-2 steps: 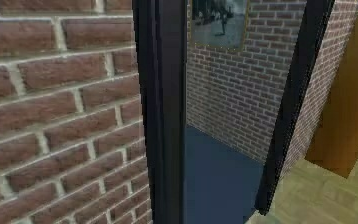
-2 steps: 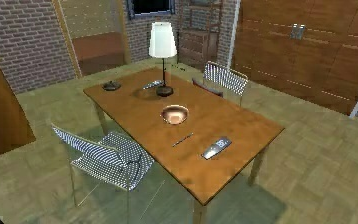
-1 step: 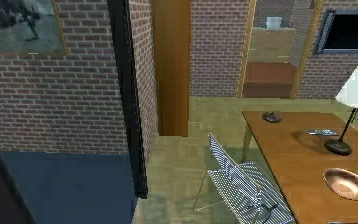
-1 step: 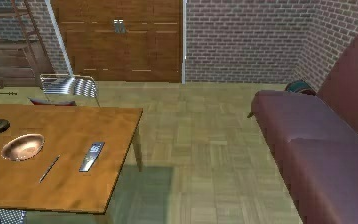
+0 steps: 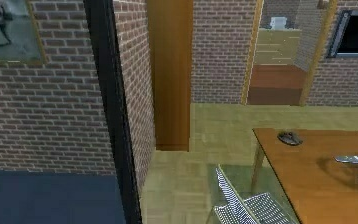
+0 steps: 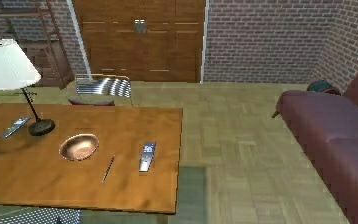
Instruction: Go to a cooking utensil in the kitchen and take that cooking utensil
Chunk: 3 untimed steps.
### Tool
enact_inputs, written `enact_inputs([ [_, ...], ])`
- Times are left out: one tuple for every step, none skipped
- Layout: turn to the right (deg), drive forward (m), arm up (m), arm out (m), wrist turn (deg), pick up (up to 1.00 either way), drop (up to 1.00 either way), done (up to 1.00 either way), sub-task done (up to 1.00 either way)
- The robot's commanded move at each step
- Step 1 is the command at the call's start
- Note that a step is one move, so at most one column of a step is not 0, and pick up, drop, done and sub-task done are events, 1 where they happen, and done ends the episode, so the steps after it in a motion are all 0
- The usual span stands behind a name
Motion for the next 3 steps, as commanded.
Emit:
enact_inputs([
  [-45.0,0.00,0.00,0.00,0.0,0.00,0.00,0.00,0.00],
  [-15.0,0.00,0.00,0.00,0.0,0.00,0.00,0.00,0.00],
  [0.0,0.55,0.00,0.00,0.0,0.00,0.00,0.00,0.00],
])
